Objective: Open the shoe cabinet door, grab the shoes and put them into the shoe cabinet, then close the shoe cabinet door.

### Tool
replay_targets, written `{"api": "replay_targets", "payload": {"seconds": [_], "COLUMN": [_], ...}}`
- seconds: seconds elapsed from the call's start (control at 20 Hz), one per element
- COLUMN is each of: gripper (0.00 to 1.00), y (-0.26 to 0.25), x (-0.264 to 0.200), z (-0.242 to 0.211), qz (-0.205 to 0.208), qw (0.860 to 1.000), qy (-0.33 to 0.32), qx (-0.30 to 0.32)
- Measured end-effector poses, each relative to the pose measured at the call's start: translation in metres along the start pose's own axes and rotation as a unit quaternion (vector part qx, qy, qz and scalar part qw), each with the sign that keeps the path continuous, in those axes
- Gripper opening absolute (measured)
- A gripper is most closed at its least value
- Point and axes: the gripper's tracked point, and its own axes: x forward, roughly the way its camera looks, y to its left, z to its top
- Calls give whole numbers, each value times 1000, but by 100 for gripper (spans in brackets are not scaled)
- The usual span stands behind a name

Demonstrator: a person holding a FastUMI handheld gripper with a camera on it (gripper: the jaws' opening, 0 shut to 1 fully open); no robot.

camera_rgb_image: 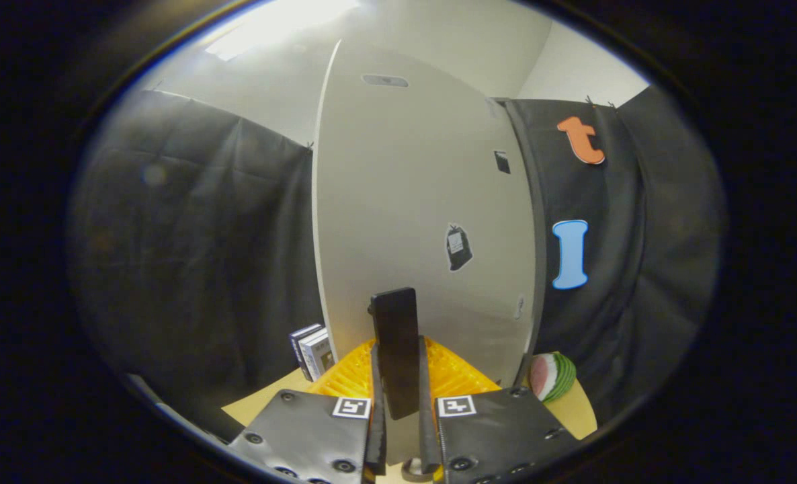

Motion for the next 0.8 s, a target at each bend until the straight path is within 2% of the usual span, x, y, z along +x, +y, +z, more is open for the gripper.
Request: {"api": "replay_targets", "payload": {"seconds": [0.6,0.8], "gripper": [19,18], "y": [-68,-84], "x": [-55,-62], "z": [11,10], "qz": [-79,-83], "qw": [997,997], "qy": [-3,-2], "qx": [-18,-10]}}
